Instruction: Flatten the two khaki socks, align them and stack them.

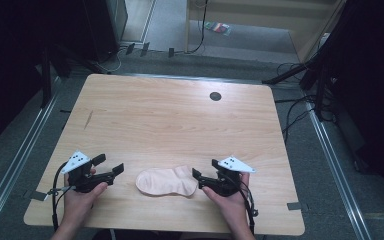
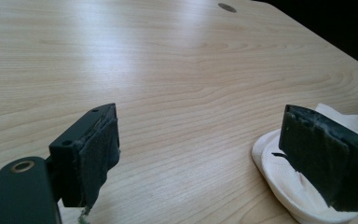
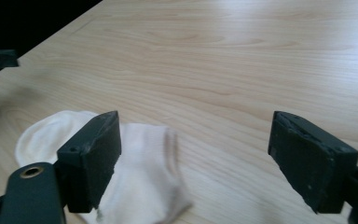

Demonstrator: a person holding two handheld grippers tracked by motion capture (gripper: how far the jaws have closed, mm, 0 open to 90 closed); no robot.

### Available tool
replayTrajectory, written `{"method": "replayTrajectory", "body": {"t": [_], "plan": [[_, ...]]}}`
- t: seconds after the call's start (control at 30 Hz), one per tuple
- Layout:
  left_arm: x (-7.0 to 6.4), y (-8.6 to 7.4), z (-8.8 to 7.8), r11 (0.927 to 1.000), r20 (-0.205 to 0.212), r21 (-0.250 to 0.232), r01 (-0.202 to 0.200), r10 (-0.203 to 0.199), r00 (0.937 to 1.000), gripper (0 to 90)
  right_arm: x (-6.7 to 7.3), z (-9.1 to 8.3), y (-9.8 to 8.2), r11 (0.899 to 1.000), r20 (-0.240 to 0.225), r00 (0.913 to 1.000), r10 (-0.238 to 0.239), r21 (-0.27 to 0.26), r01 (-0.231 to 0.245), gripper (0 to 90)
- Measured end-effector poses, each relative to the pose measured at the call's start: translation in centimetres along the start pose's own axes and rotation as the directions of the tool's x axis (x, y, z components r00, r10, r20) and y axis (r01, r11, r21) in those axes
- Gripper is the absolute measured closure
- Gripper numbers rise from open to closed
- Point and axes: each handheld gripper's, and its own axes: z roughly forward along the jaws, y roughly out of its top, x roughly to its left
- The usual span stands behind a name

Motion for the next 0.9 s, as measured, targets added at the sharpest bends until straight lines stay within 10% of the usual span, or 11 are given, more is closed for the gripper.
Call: {"method": "replayTrajectory", "body": {"t": [0.53,0.9], "plan": [[3.4,-0.7,-2.5,0.9997,-0.104,0.01,0.021,-0.02,0.9944,10.0,-6.5,-4.5,-0.8,0.998,0.143,0.9883,0.052,-0.037,-0.047,13.6],[5.7,-1.4,-4.7,0.9987,-0.218,0.036,-0.036,0.043,0.9751,9.9,-10.5,-7.4,-2.6,0.996,0.247,0.9646,0.093,-0.035,-0.087,13.7]]}}
